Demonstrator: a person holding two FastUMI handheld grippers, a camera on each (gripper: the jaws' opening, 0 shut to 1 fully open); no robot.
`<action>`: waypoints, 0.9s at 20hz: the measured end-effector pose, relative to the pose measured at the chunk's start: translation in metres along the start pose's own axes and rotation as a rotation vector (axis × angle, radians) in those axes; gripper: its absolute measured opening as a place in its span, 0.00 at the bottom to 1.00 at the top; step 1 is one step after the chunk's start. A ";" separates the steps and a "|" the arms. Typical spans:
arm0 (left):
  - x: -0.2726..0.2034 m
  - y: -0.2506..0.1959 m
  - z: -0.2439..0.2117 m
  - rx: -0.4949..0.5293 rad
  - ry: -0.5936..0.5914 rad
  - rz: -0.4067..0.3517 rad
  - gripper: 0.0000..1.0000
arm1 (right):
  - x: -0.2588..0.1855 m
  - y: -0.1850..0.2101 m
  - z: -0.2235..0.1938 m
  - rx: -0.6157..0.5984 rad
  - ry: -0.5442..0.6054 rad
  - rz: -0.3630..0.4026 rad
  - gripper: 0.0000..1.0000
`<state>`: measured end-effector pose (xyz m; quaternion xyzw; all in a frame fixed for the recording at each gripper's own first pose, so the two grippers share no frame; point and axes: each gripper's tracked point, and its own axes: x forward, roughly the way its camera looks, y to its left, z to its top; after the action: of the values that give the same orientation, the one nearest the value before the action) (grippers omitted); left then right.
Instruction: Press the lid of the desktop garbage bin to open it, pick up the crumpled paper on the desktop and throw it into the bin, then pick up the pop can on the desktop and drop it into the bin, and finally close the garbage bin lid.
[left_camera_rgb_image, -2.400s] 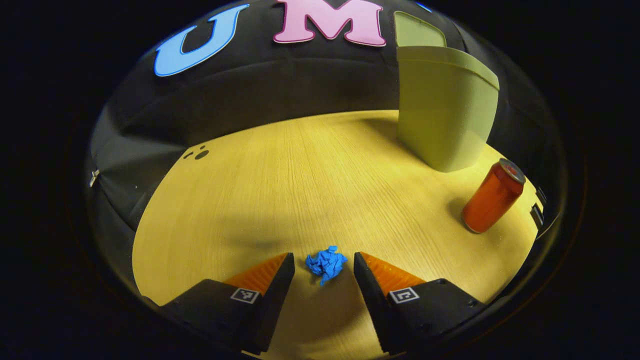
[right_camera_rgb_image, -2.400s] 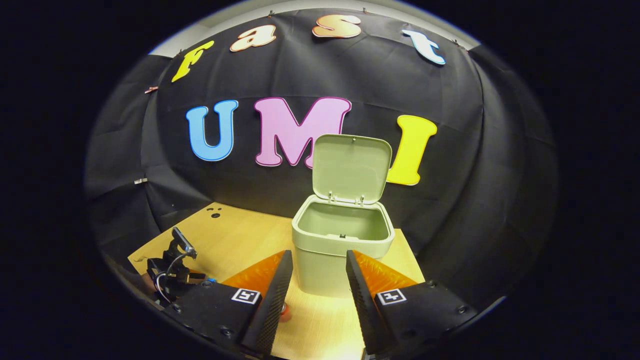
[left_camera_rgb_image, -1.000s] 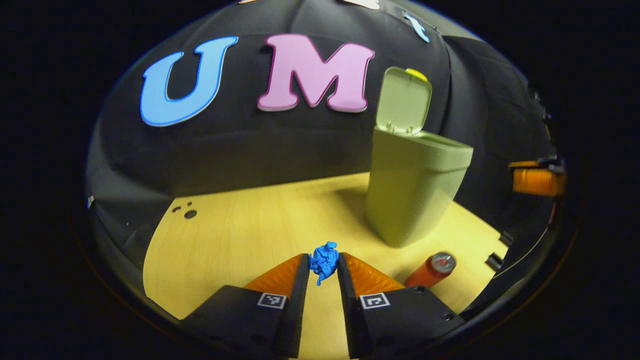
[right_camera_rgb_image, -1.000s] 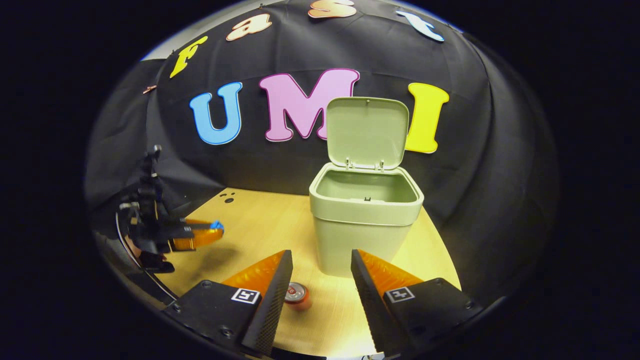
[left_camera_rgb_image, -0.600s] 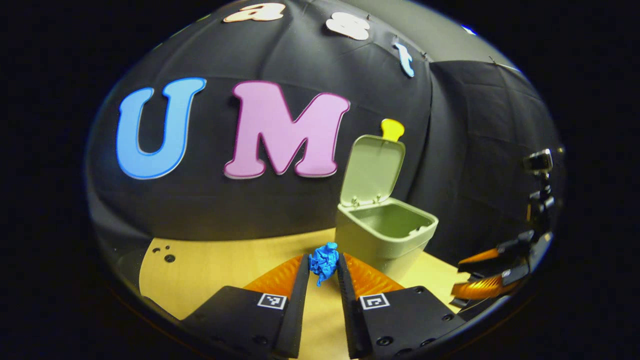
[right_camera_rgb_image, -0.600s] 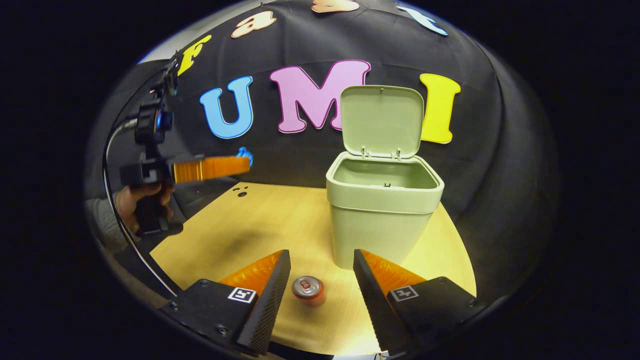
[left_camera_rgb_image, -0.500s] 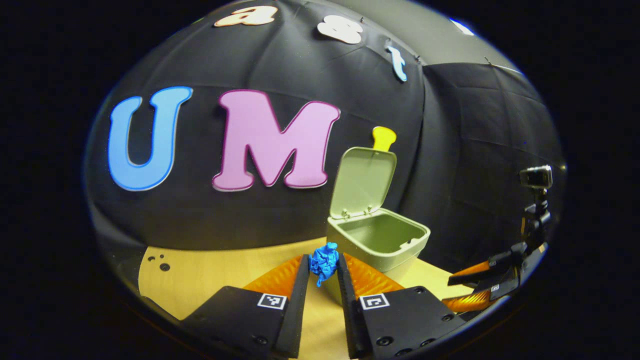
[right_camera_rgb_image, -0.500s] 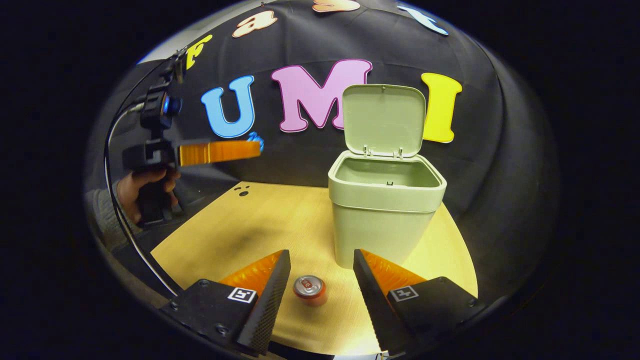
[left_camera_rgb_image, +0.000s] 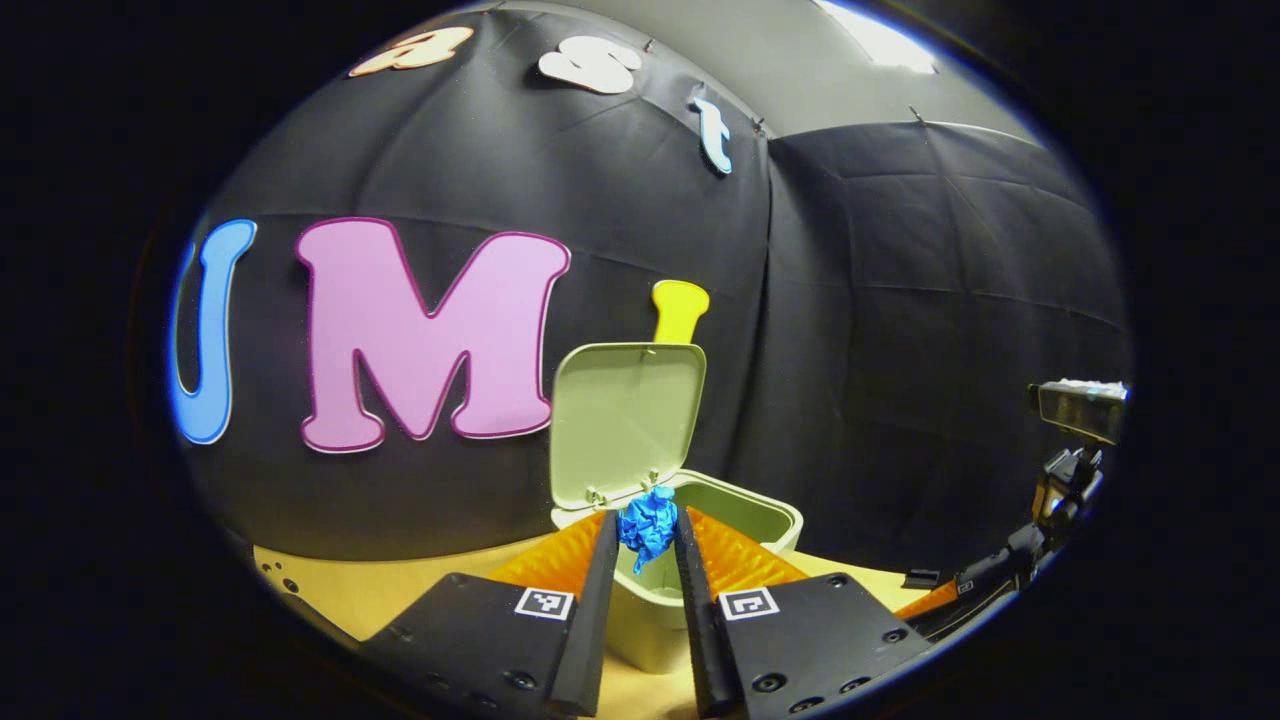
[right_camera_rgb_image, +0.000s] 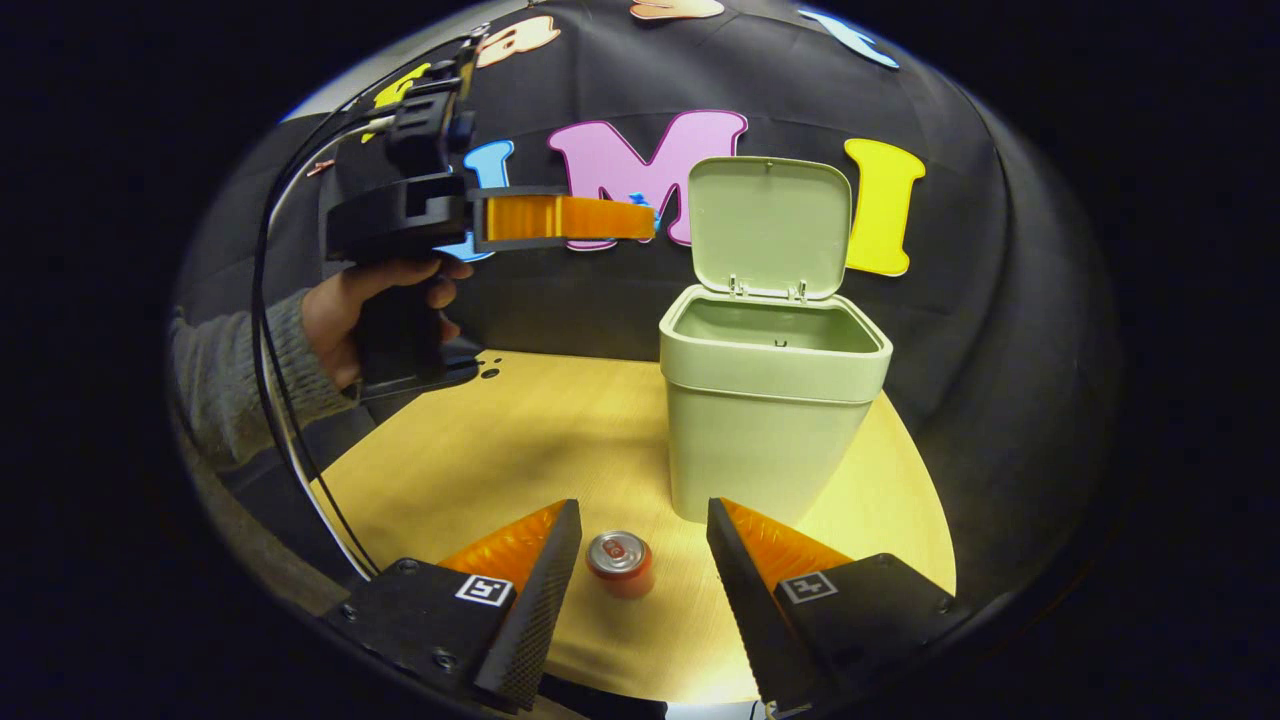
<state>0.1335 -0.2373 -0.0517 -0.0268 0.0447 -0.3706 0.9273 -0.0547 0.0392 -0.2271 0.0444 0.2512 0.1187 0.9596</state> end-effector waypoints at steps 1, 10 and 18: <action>0.008 -0.002 -0.003 0.007 0.010 -0.004 0.34 | -0.001 -0.002 0.000 -0.001 0.001 -0.001 0.81; 0.058 -0.005 -0.033 -0.001 0.100 -0.024 0.39 | 0.000 -0.017 -0.001 0.035 0.000 -0.006 0.82; 0.073 -0.003 -0.052 0.001 0.149 -0.002 0.47 | 0.004 -0.025 -0.003 0.055 0.008 -0.008 0.82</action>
<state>0.1787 -0.2903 -0.1080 0.0015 0.1134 -0.3725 0.9211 -0.0481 0.0164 -0.2347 0.0694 0.2584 0.1082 0.9574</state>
